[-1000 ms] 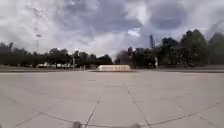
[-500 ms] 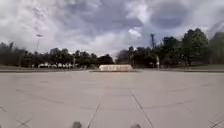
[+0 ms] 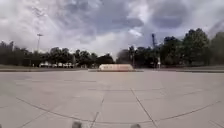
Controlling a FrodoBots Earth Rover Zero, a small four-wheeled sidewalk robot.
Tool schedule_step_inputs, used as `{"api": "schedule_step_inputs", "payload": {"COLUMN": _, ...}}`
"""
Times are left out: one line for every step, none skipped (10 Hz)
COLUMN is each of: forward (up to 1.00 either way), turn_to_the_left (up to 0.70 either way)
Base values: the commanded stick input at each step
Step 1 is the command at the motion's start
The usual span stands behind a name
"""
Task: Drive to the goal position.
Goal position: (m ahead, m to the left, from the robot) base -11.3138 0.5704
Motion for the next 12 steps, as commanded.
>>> {"api": "schedule_step_inputs", "payload": {"forward": 0.7, "turn_to_the_left": 0.0}}
{"api": "schedule_step_inputs", "payload": {"forward": 0.7, "turn_to_the_left": 0.0}}
{"api": "schedule_step_inputs", "payload": {"forward": 0.7, "turn_to_the_left": 0.0}}
{"api": "schedule_step_inputs", "payload": {"forward": 0.7, "turn_to_the_left": 0.0}}
{"api": "schedule_step_inputs", "payload": {"forward": 0.7, "turn_to_the_left": 0.0}}
{"api": "schedule_step_inputs", "payload": {"forward": 0.7, "turn_to_the_left": 0.0}}
{"api": "schedule_step_inputs", "payload": {"forward": 0.7, "turn_to_the_left": 0.0}}
{"api": "schedule_step_inputs", "payload": {"forward": 0.7, "turn_to_the_left": -0.01}}
{"api": "schedule_step_inputs", "payload": {"forward": 0.7, "turn_to_the_left": -0.03}}
{"api": "schedule_step_inputs", "payload": {"forward": 0.7, "turn_to_the_left": -0.01}}
{"api": "schedule_step_inputs", "payload": {"forward": 0.7, "turn_to_the_left": 0.0}}
{"api": "schedule_step_inputs", "payload": {"forward": 0.7, "turn_to_the_left": 0.0}}
